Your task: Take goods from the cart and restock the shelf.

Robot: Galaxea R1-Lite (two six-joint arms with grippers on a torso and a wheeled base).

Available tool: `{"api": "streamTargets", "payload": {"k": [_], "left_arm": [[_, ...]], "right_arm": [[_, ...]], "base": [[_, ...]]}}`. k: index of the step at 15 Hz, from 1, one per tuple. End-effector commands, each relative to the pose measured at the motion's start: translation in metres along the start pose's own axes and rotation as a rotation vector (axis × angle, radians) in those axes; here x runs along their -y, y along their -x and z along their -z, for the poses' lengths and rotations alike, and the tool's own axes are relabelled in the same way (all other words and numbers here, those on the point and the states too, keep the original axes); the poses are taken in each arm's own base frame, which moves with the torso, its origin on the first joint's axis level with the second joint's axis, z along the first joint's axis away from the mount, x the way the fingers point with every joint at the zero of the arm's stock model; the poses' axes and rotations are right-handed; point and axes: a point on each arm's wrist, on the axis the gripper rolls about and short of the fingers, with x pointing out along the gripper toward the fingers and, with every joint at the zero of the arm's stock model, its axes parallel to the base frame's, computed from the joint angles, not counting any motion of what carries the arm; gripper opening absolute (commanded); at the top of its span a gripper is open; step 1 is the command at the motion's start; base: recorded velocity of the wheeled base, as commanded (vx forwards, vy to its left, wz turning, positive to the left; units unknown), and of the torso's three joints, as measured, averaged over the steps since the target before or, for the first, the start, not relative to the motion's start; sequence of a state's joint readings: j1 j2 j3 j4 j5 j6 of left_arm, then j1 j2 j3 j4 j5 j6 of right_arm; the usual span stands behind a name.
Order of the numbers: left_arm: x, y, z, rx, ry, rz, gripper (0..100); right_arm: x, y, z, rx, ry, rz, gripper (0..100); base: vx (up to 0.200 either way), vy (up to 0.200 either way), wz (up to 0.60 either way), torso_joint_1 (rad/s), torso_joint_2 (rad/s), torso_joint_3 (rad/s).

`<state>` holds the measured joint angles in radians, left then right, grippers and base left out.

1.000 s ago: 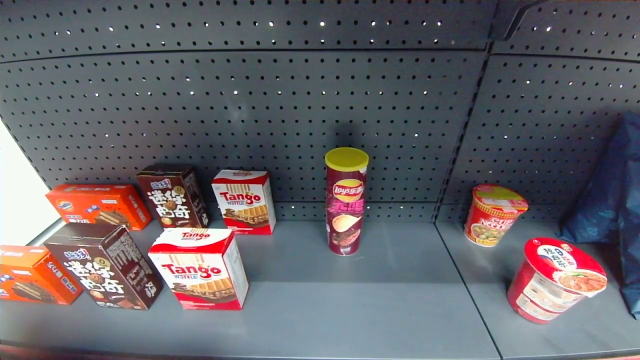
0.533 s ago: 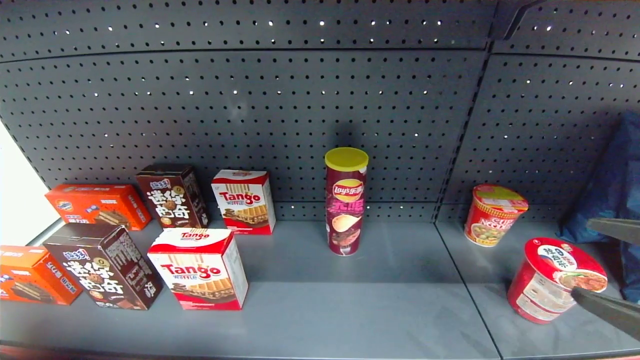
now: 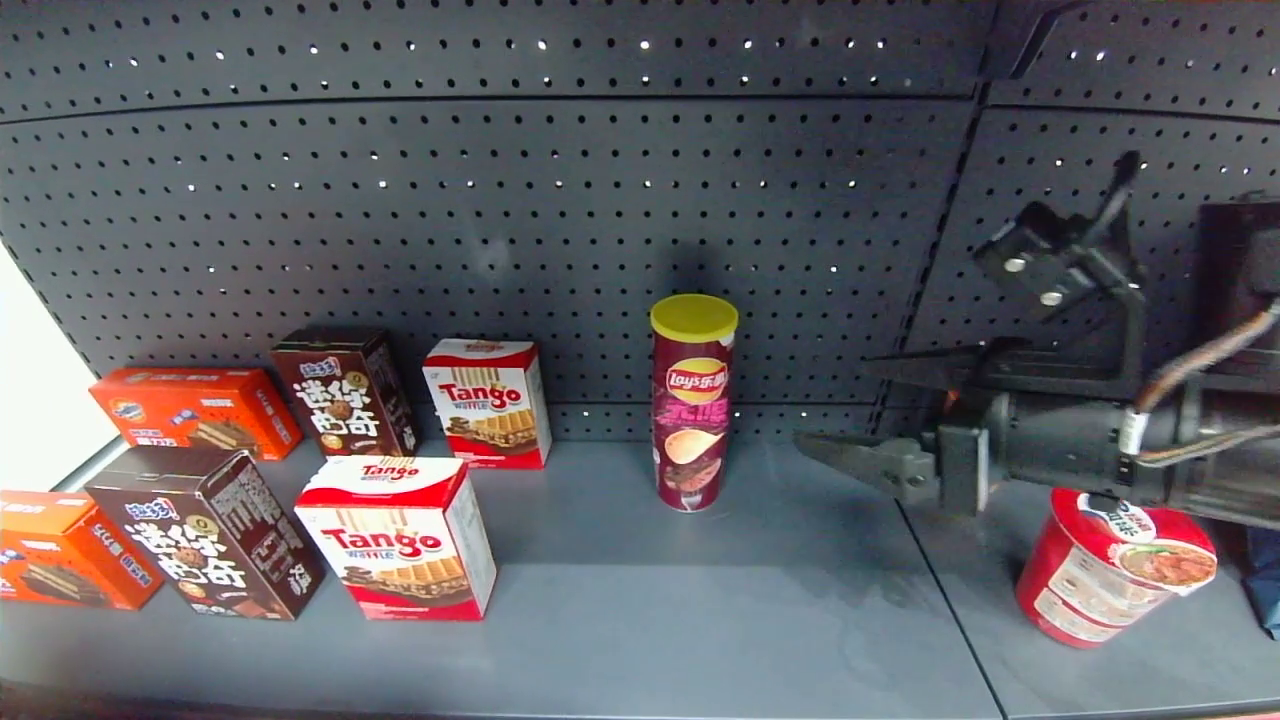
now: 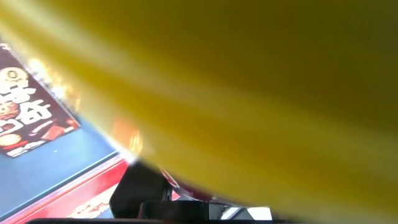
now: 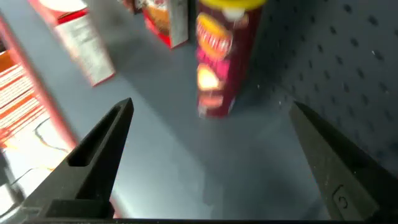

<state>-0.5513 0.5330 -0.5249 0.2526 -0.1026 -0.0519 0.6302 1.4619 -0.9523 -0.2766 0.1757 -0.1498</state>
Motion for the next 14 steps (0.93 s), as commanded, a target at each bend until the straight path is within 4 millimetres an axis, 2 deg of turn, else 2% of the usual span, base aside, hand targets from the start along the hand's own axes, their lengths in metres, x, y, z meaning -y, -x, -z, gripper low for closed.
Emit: {"api": "streamTargets", "payload": {"k": [1,3,6,9,10,12,14], "left_arm": [[0.0,-0.003,0.0,-0.018,0.005,0.023,0],[0.001,-0.003,0.0,-0.021,0.023,0.046,0],[0.001,-0.003,0.003,-0.028,0.047,0.047,0],[0.001,-0.003,0.004,-0.027,0.05,0.053,0],[0.001,-0.003,0.004,-0.026,0.05,0.054,0],[0.001,-0.002,0.004,-0.024,0.05,0.053,0],[0.001,-0.001,0.005,-0.019,0.049,0.049,0]], "right_arm": [[0.006,-0.061,0.016,-0.052,-0.003,-0.02,100],[0.008,-0.075,0.024,-0.073,-0.009,-0.043,100],[0.01,-0.084,0.029,-0.053,-0.008,-0.063,100],[0.023,-0.086,0.034,-0.052,0.04,-0.037,100],[0.038,-0.082,0.038,-0.031,0.102,-0.055,100],[0.051,-0.078,0.041,-0.017,0.121,-0.06,100],[0.055,-0.077,0.04,0.007,0.128,-0.062,100]], "base": [[0.0,0.0,0.0,0.0,0.0,0.0],[0.0,0.0,0.0,0.0,0.0,0.0],[0.0,0.0,0.0,0.0,0.0,0.0],[0.0,0.0,0.0,0.0,0.0,0.0],[0.0,0.0,0.0,0.0,0.0,0.0],[0.0,0.0,0.0,0.0,0.0,0.0],[0.0,0.0,0.0,0.0,0.0,0.0]]}}
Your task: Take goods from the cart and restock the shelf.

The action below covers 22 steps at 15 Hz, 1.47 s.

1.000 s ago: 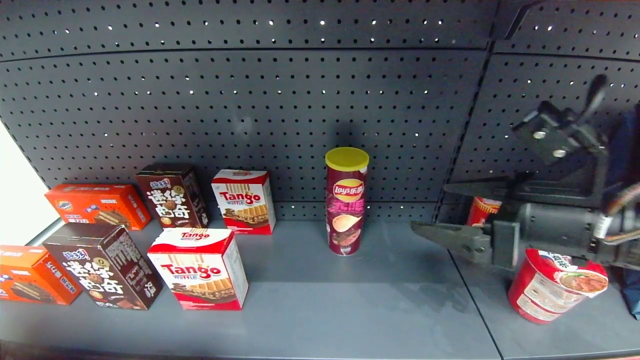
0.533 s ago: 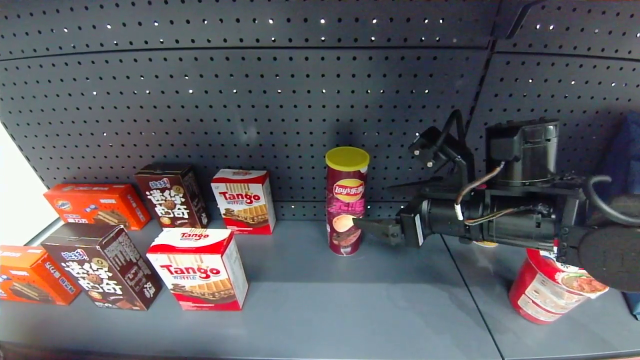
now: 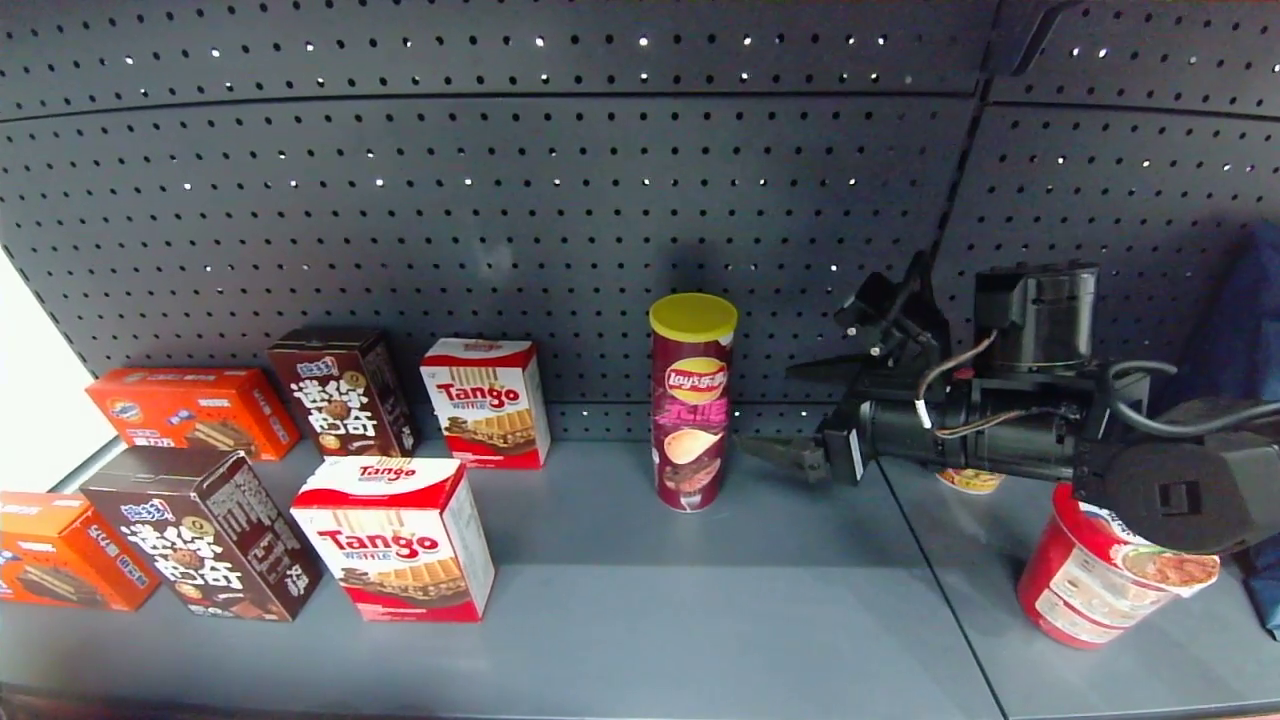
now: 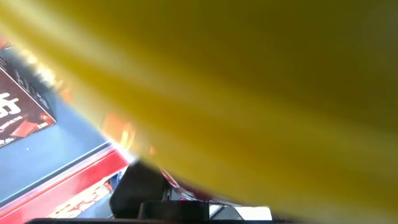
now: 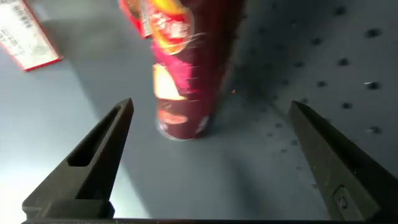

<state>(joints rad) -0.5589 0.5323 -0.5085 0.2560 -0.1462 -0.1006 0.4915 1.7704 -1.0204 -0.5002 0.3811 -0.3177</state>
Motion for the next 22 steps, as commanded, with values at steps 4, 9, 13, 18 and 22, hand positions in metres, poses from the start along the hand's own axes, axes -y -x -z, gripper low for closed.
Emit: {"api": "streamTargets", "payload": {"k": [4,9,13,18,22], "left_arm": [[-0.001,0.002,0.01,-0.003,0.003,-0.007,0],[-0.001,0.004,0.012,0.009,0.003,-0.014,0],[-0.002,0.001,0.018,-0.017,0.01,-0.018,0],[-0.002,0.0,0.019,-0.021,0.011,-0.018,0],[-0.002,0.003,0.022,-0.017,0.033,-0.024,0]], "right_arm": [[0.006,-0.017,0.011,0.078,0.015,-0.085,100],[0.014,-0.04,0.021,0.106,0.019,-0.14,100],[0.011,-0.05,0.026,0.112,0.015,-0.185,100],[0.011,-0.058,0.037,0.091,-0.001,-0.202,100],[0.009,-0.081,0.045,0.085,-0.008,-0.227,100]], "base": [[0.0,0.0,0.0,0.0,0.0,0.0],[0.0,0.0,0.0,0.0,0.0,0.0],[0.0,0.0,0.0,0.0,0.0,0.0],[0.0,0.0,0.0,0.0,0.0,0.0],[0.0,0.0,0.0,0.0,0.0,0.0]]}}
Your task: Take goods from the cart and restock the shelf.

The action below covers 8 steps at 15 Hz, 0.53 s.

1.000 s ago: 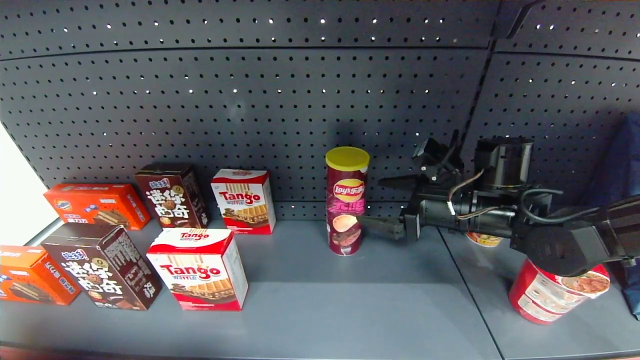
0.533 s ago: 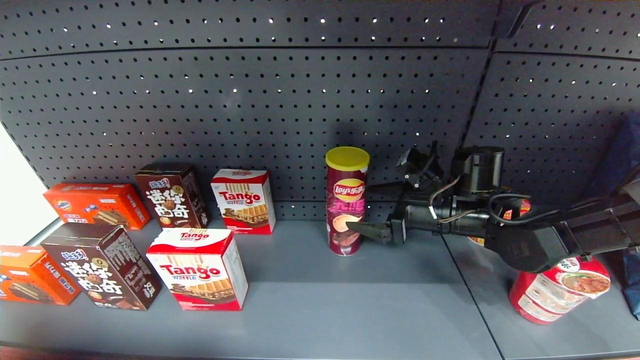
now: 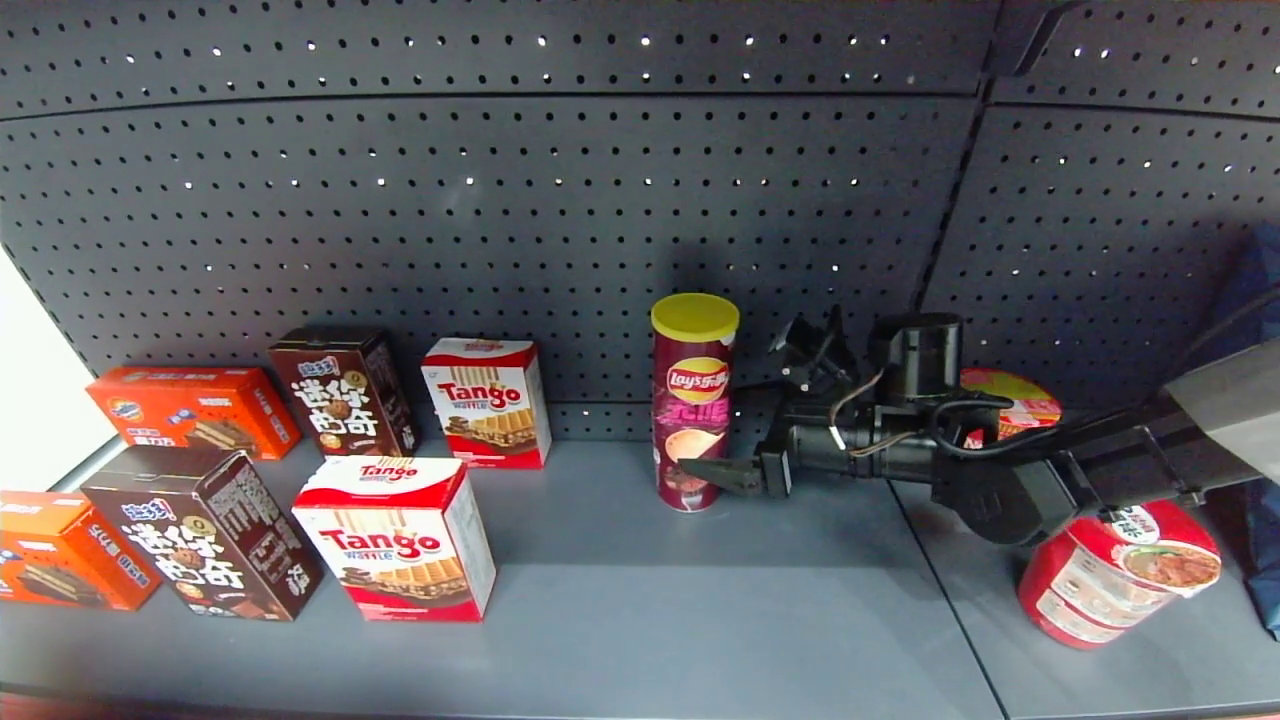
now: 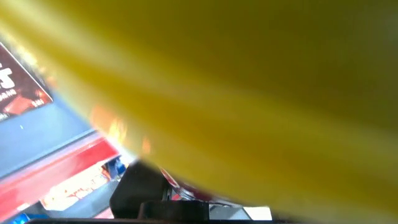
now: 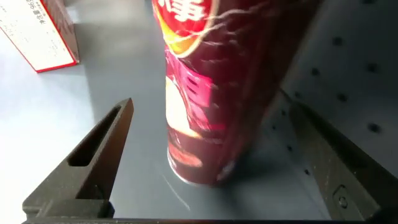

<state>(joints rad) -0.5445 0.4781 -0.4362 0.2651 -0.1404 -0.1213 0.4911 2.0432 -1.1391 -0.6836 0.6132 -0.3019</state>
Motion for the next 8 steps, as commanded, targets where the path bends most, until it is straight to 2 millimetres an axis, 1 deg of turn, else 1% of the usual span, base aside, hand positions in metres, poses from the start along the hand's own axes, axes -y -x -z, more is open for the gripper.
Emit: {"api": "streamTargets", "payload": {"k": [1,2,5,7,8], "left_arm": [[0.0,0.004,0.003,0.002,0.007,-0.001,0],[0.0,0.007,0.007,-0.002,0.01,-0.003,0],[0.0,0.018,0.019,-0.016,0.012,-0.006,0],[0.0,0.02,0.021,-0.011,0.013,-0.007,0],[0.0,0.02,0.021,-0.01,0.013,-0.007,0]], "right_arm": [[-0.001,-0.016,0.01,-0.011,-0.019,-0.022,100],[0.0,-0.022,0.011,-0.003,-0.025,-0.024,100],[0.002,-0.033,0.017,0.012,-0.042,-0.026,100],[0.004,-0.036,0.02,0.013,-0.042,-0.029,100],[0.004,-0.036,0.019,0.016,-0.041,-0.033,0]], "base": [[0.0,0.0,0.0,0.0,0.0,0.0],[0.0,0.0,0.0,0.0,0.0,0.0],[0.0,0.0,0.0,0.0,0.0,0.0],[0.0,0.0,0.0,0.0,0.0,0.0],[0.0,0.0,0.0,0.0,0.0,0.0]]}}
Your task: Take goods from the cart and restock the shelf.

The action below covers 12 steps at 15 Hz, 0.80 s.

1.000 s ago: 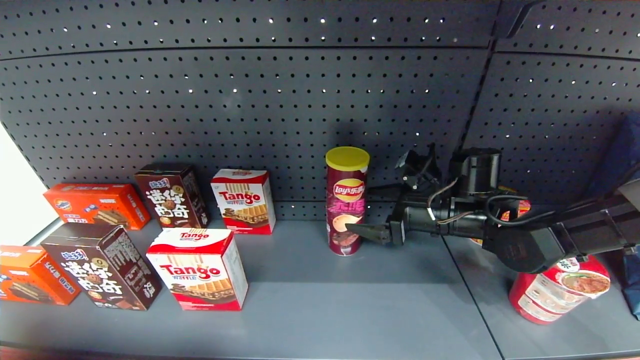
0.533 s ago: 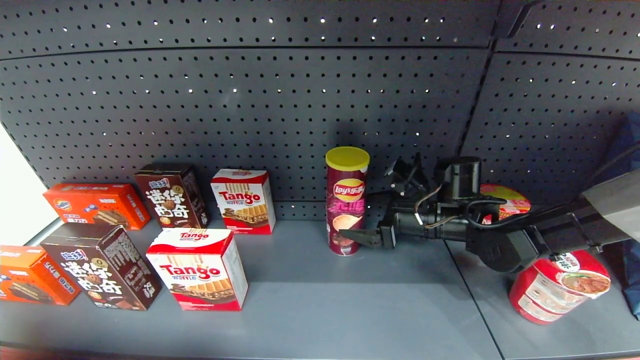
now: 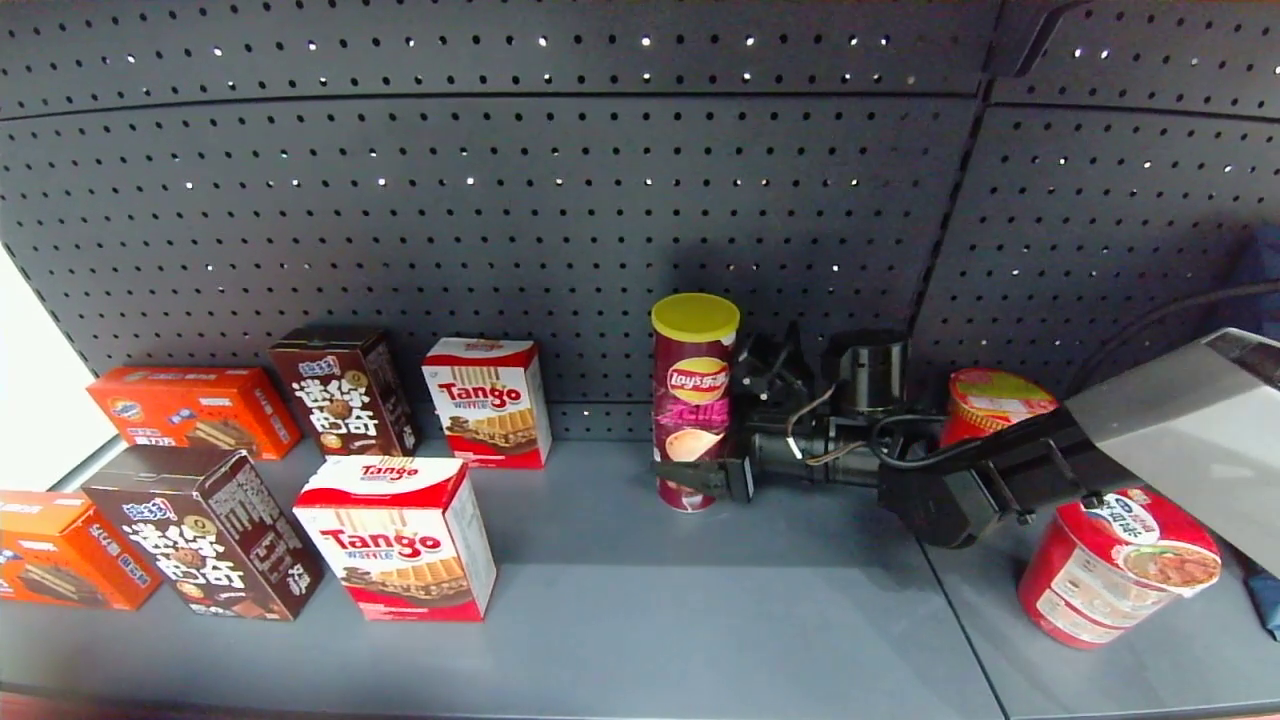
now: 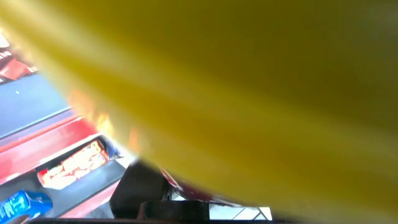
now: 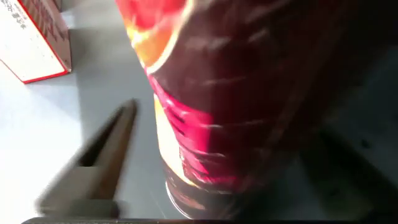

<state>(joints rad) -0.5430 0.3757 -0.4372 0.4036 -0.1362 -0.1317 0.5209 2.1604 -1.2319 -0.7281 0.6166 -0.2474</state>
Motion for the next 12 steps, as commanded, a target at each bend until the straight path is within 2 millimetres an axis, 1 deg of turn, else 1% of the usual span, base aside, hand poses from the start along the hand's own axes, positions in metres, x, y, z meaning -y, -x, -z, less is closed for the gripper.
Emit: {"api": "streamTargets", "payload": {"k": [1,3,5,6,7,9,12], "left_arm": [[0.0,0.004,0.001,0.027,-0.004,0.004,0],[0.0,0.004,0.001,0.029,-0.004,0.004,0],[0.0,0.004,0.001,0.027,-0.004,0.004,0],[0.0,0.004,0.001,0.027,-0.004,0.004,0],[0.001,0.004,0.0,0.03,-0.004,0.004,0],[0.0,0.004,0.001,0.029,-0.004,0.004,0],[0.0,0.003,0.001,0.026,-0.003,-0.001,0]], "right_arm": [[0.001,-0.004,0.006,-0.009,-0.007,-0.002,0],[-0.002,-0.003,0.004,-0.009,-0.004,-0.001,0],[-0.009,0.002,-0.005,0.001,0.003,-0.008,0],[-0.009,0.002,-0.005,0.001,0.003,-0.008,0],[-0.021,0.014,-0.013,-0.003,0.003,-0.017,0],[-0.035,0.031,-0.021,-0.014,-0.003,0.0,0],[-0.065,0.058,-0.021,-0.055,-0.04,-0.003,0]], "base": [[0.0,0.0,0.0,0.0,0.0,0.0],[0.0,0.0,0.0,0.0,0.0,0.0],[0.0,0.0,0.0,0.0,0.0,0.0],[0.0,0.0,0.0,0.0,0.0,0.0],[0.0,0.0,0.0,0.0,0.0,0.0],[0.0,0.0,0.0,0.0,0.0,0.0],[0.0,0.0,0.0,0.0,0.0,0.0]]}}
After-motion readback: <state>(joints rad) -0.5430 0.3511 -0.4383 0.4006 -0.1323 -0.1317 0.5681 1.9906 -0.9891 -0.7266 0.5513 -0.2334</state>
